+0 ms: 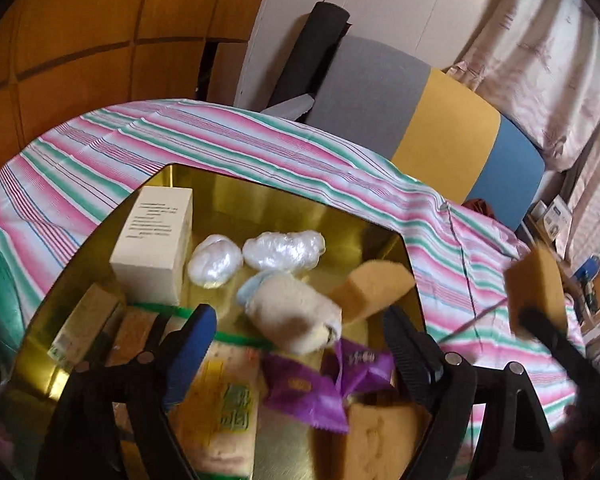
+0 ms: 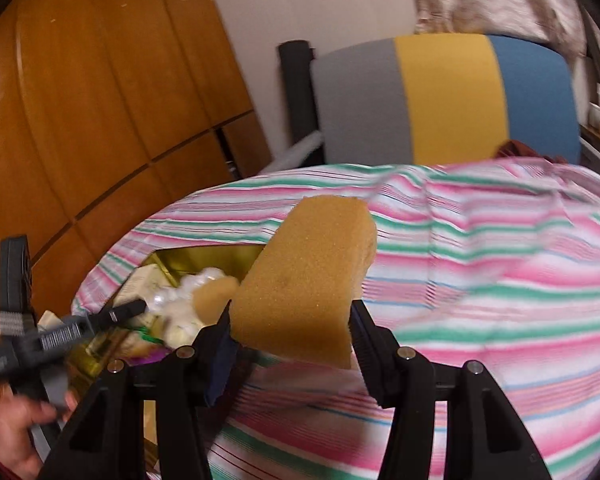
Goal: Organize objects
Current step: 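Lower the white ball into the tray and open the left gripper, then lower the sponge cake into the tray and open the right gripper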
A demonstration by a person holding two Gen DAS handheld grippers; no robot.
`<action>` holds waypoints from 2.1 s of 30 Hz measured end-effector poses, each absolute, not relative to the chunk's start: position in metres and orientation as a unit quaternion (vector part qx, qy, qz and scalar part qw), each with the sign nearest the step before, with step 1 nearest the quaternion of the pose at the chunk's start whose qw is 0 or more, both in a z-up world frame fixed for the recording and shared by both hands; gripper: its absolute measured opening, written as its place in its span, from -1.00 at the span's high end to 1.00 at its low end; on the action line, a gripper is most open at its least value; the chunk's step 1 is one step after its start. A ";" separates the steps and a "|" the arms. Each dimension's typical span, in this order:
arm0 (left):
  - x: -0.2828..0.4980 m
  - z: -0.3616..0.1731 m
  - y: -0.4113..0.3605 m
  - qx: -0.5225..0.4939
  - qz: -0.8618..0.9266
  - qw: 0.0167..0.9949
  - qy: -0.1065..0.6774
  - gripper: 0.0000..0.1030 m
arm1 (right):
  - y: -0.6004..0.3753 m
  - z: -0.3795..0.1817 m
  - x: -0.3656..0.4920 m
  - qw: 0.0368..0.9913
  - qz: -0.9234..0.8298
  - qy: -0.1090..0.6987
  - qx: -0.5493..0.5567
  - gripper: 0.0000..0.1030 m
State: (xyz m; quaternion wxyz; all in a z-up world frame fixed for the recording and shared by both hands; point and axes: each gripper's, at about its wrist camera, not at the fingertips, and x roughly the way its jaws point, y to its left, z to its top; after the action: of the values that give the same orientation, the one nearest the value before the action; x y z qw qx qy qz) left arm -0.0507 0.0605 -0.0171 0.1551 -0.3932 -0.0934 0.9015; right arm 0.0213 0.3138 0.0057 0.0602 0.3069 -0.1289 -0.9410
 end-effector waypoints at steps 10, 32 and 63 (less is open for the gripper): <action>-0.023 -0.021 0.030 -0.378 0.915 0.116 -0.074 -0.94 | 0.233 0.018 -0.037 0.154 -0.922 -0.083 0.345 -0.05; -0.021 -0.038 -0.031 -0.402 0.903 0.037 -0.149 -0.99 | 0.140 -0.034 -0.115 0.252 -0.837 -0.050 0.483 -0.11; 0.005 -0.025 -0.046 -0.350 0.929 0.000 -0.119 -1.00 | 0.123 -0.037 -0.100 0.180 -0.869 0.030 0.459 -0.05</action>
State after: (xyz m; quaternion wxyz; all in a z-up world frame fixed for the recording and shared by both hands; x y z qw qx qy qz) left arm 0.0048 -0.0460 -0.0249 0.0004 -0.3496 -0.1194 0.9293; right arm -0.1001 0.1228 -0.0368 0.1802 0.4592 0.0298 -0.8694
